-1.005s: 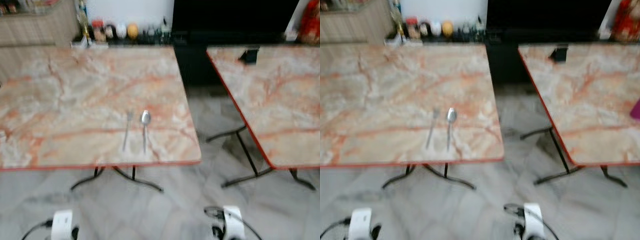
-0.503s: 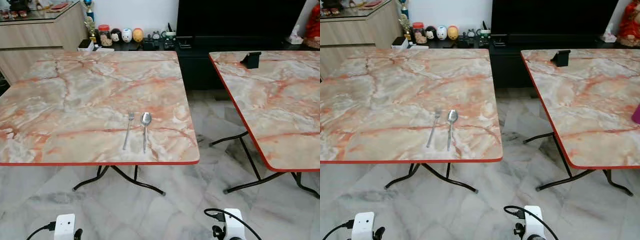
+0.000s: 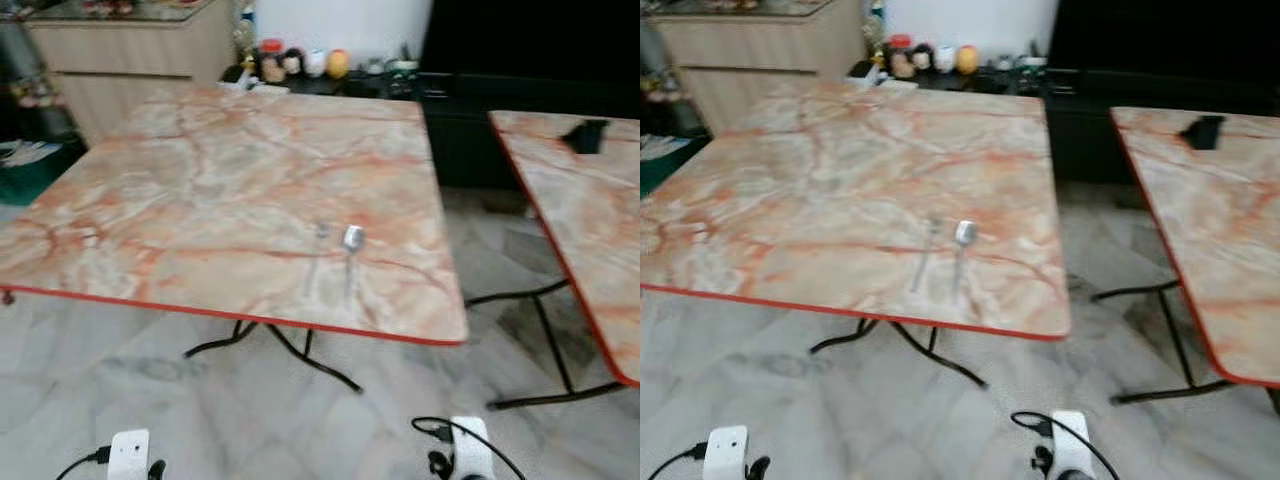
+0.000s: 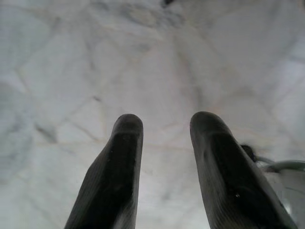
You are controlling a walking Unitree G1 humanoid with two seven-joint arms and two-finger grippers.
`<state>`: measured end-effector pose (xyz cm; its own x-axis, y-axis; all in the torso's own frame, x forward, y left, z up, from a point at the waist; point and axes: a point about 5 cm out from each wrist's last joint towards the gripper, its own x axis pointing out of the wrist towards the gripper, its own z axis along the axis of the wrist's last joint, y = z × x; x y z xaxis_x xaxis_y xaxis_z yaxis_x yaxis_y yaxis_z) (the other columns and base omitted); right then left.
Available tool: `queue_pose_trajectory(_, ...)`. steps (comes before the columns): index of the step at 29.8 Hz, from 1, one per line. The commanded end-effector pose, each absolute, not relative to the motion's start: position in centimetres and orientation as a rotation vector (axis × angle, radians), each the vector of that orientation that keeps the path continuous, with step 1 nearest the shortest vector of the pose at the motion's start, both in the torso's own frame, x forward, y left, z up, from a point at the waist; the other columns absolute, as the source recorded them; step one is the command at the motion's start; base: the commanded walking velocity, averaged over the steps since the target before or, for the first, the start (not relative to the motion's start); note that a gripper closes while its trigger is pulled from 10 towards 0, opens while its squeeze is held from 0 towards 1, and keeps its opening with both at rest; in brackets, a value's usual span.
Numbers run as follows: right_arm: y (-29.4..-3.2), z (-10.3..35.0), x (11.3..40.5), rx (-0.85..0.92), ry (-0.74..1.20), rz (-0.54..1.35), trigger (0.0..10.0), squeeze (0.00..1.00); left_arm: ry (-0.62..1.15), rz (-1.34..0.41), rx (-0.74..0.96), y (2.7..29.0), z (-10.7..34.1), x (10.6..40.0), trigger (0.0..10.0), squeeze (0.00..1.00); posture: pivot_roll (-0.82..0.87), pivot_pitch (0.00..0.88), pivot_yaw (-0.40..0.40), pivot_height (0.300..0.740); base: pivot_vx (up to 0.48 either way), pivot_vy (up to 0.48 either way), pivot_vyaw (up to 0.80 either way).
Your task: Setting the table
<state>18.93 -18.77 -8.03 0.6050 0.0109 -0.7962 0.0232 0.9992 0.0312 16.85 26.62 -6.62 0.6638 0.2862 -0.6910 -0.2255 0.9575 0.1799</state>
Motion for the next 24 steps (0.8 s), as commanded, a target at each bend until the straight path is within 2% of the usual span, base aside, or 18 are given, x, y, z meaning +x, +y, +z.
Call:
queue_pose_trajectory(1, -19.68, -8.28, 18.17, 0.04, 0.939, -0.038, 10.0, 0.0, 0.785, 0.289, 0.084, 26.46, -6.62, 16.93, 10.0, 0.0, 0.01, 0.0, 0.007, 0.724, 0.0, 0.48, 0.0)
queue_pose_trajectory(6, -19.66, -8.29, 18.15, 0.041, 0.939, -0.036, 10.0, 0.0, 0.771, 0.284, 0.102, 26.5, -6.41, 17.27, 10.0, 0.0, 0.01, 0.0, 0.008, 0.724, 0.0, 0.423, 0.0)
queue_pose_trajectory(24, -19.63, -8.05, 18.45, 0.04, 0.896, -0.029, 10.0, 0.0, 0.747, 0.26, 0.12, 26.1, -6.25, 17.69, 10.0, 0.0, 0.0, 0.0, 0.008, 0.724, 0.0, 0.0, 0.0)
